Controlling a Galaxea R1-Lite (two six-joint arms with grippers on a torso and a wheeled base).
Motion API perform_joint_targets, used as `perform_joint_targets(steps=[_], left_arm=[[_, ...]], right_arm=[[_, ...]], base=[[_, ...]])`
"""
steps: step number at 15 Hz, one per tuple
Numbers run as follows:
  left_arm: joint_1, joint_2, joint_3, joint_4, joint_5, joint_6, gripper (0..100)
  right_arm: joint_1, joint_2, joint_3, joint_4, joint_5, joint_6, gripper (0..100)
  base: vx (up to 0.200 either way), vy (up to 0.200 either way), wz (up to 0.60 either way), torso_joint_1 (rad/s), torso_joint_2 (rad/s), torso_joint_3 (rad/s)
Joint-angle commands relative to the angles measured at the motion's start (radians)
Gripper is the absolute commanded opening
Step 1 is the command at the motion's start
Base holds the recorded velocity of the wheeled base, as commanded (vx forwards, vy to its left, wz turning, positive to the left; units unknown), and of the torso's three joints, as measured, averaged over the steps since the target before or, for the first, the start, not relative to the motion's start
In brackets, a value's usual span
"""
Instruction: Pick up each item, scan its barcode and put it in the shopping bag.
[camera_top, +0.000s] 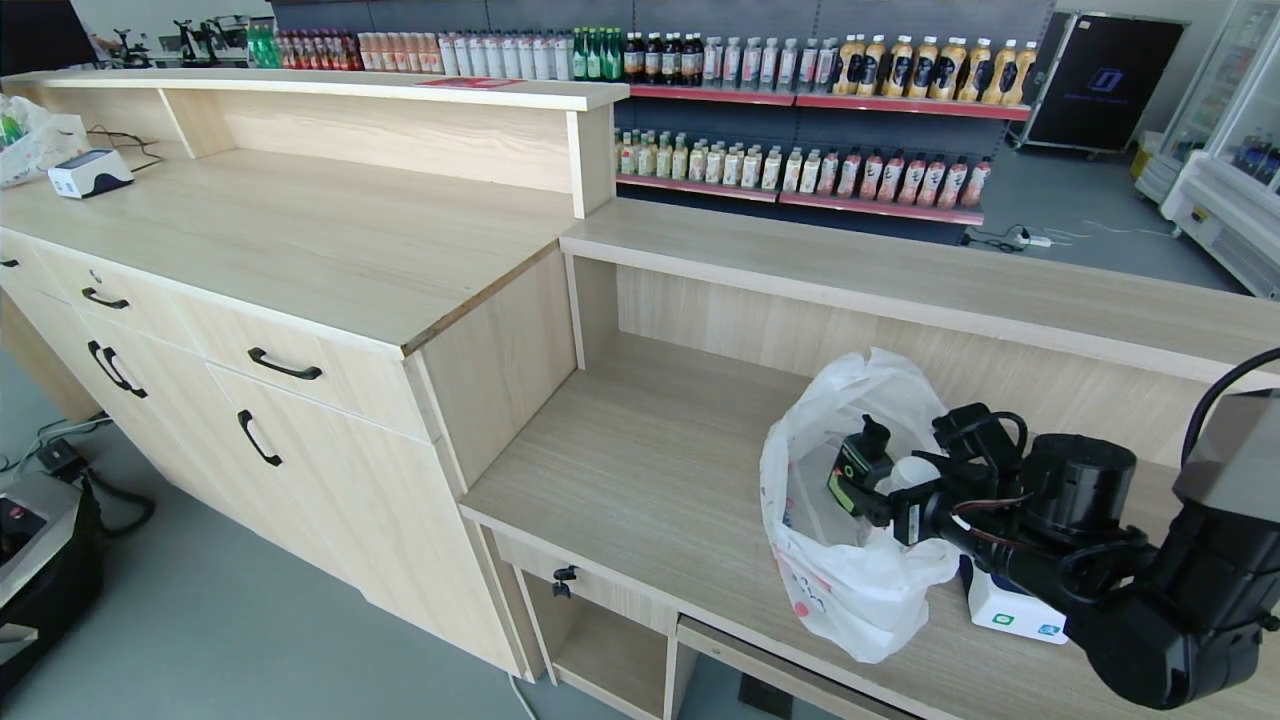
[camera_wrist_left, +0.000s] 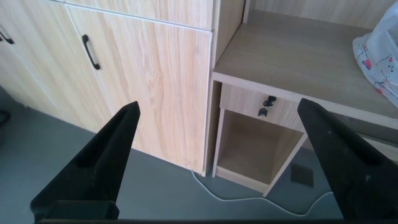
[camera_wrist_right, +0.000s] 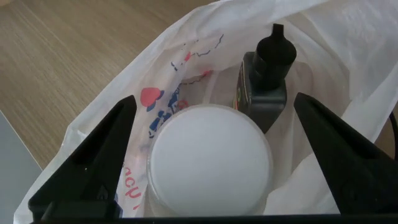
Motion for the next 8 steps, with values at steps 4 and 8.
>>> perform_joint_targets(steps=[4,8], left_arm=[[0.0,0.002,0.0,0.0,0.001,0.0,100],[0.0,0.002,0.0,0.0,-0.001,0.0,100]], right_arm=[[0.006,-0.108,-0.029,0.019,0.004,-0.067,100],[-0.01,-0.383,-0.068,0.179,0.004,-0.133,100]], base=[[0.0,0.0,0.0,0.0,0.0,0.0],[0.0,0.0,0.0,0.0,0.0,0.0]])
